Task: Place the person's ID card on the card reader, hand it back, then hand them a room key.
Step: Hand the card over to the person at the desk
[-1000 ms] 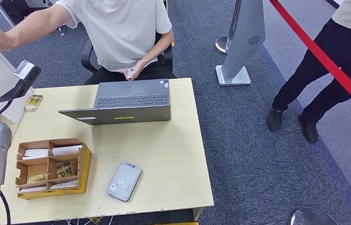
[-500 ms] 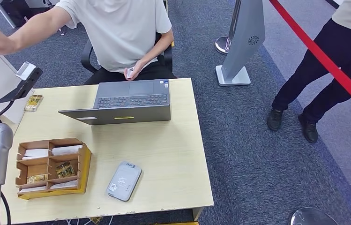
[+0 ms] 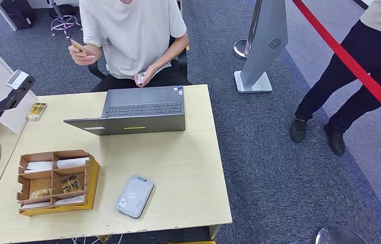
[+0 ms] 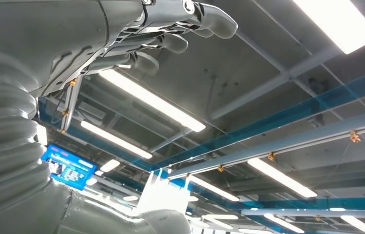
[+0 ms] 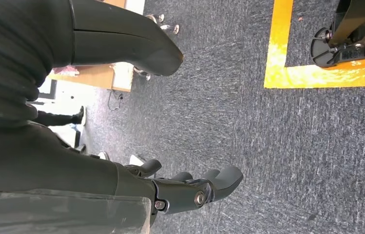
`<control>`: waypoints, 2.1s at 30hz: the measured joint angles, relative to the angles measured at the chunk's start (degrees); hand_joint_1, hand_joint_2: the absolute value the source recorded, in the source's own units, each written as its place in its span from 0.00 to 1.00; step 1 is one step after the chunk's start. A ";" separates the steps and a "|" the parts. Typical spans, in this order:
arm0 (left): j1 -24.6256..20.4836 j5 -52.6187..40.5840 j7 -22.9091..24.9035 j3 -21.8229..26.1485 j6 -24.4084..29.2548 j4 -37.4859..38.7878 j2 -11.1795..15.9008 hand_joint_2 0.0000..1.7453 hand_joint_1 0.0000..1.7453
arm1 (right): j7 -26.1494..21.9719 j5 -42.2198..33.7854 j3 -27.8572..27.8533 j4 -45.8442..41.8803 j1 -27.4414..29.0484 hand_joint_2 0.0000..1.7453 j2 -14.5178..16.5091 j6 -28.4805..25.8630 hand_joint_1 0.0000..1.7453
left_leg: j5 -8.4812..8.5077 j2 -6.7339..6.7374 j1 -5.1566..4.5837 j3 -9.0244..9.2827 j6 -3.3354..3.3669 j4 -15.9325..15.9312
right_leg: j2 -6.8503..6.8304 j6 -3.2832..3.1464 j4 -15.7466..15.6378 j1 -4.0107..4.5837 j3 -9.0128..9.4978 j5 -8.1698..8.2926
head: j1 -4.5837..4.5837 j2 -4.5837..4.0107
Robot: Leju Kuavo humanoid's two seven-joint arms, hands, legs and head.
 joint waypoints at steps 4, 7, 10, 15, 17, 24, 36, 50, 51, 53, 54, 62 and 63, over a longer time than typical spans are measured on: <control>0.00 0.02 0.00 0.00 0.00 0.22 0.35 1.00 0.00 | -0.04 0.00 0.00 0.00 0.01 1.00 0.00 0.00 0.00 | 0.00 0.00 0.00 0.00 0.00 0.00 | 0.00 0.00 0.00 0.00 0.00 0.00 | 0.00 0.00; 0.00 0.02 0.00 0.00 0.00 0.38 0.46 1.00 0.00 | -0.07 0.00 0.00 0.00 0.01 1.00 0.00 0.00 0.00 | 0.00 0.00 0.00 0.00 0.00 0.00 | 0.00 0.00 0.00 0.00 0.00 0.00 | 0.01 0.00; 0.00 0.02 0.00 0.00 0.00 0.55 0.59 1.00 0.00 | -0.07 0.00 0.00 0.00 0.01 1.00 0.00 0.00 0.00 | 0.00 0.00 0.00 0.00 0.00 0.00 | 0.00 0.00 0.00 0.00 0.00 0.00 | 0.00 0.00; 0.01 0.03 0.02 0.00 0.00 0.76 0.70 1.00 0.00 | -0.07 -0.02 0.00 0.00 0.02 1.00 0.00 -0.01 0.00 | 0.00 0.00 0.00 -0.01 0.00 0.00 | 0.00 0.00 0.00 0.00 0.00 0.00 | 0.00 0.00; 0.02 0.10 0.06 0.01 0.00 0.92 1.02 1.00 0.00 | -0.07 -0.10 0.00 0.00 0.05 1.00 0.00 -0.02 0.00 | 0.00 0.00 0.00 -0.01 0.00 0.00 | 0.00 0.00 0.00 0.00 0.00 0.00 | 0.01 0.00; 0.28 3.87 -1.84 2.36 0.00 3.26 6.68 1.00 0.00 | -0.10 -0.48 0.00 0.00 0.54 1.00 0.00 -0.10 0.00 | 0.00 0.16 0.02 -0.02 0.00 -0.06 | 0.16 0.00 0.08 0.01 -0.07 0.00 | -0.01 0.00; 1.32 14.91 -4.73 10.81 -0.72 9.97 19.25 1.00 0.00 | -0.10 -0.50 0.00 -0.01 0.92 1.00 -0.07 -0.10 0.00 | -0.10 0.72 0.07 -0.06 -0.15 -0.11 | 0.71 -0.12 0.16 0.03 -0.19 0.05 | 0.21 -0.01; 10.54 26.07 -5.93 28.80 -2.58 24.49 36.60 1.00 0.00 | 0.86 -0.51 -0.11 -0.04 1.21 1.00 -0.86 0.07 0.00 | -0.18 0.62 0.12 -0.06 -0.27 -0.21 | 0.61 -0.18 0.07 0.11 -0.28 -0.12 | -0.02 -0.01; 11.77 26.65 -5.61 29.85 -2.80 25.02 37.17 1.00 0.00 | 1.04 -0.51 -0.11 -0.04 1.18 1.00 -0.89 0.07 0.00 | -0.19 0.61 0.12 -0.05 -0.27 -0.21 | 0.59 -0.18 0.06 0.11 -0.27 -0.12 | -0.02 -0.01; 14.63 27.98 -5.15 32.29 -3.32 26.10 38.25 1.00 0.00 | 1.50 -0.50 -0.14 -0.04 1.14 1.00 -0.91 0.11 0.00 | -0.19 0.62 0.12 -0.05 -0.27 -0.21 | 0.61 -0.19 0.06 0.12 -0.27 -0.13 | -0.02 -0.01; 16.07 28.58 -4.98 33.54 -3.68 26.60 38.80 1.00 0.00 | 1.67 -0.48 -0.15 -0.04 1.15 1.00 -0.94 0.14 0.00 | -0.19 0.63 0.12 -0.05 -0.26 -0.22 | 0.62 -0.19 0.05 0.12 -0.27 -0.13 | -0.03 -0.01; 22.82 30.15 -4.35 40.55 -4.81 29.18 41.10 1.00 0.00 | 2.06 -0.42 -0.21 -0.04 1.08 1.00 -1.26 0.24 0.00 | -0.18 0.32 0.18 -0.09 -0.26 -0.21 | 0.27 -0.19 -0.04 0.17 -0.18 -0.14 | 0.01 0.00; 23.07 30.14 -4.28 40.94 -4.87 29.29 41.18 1.00 0.00 | 2.07 -0.41 -0.22 -0.04 1.06 1.00 -1.27 0.24 0.00 | -0.17 0.31 0.18 -0.09 -0.25 -0.21 | 0.25 -0.19 -0.04 0.17 -0.16 -0.14 | 0.00 0.00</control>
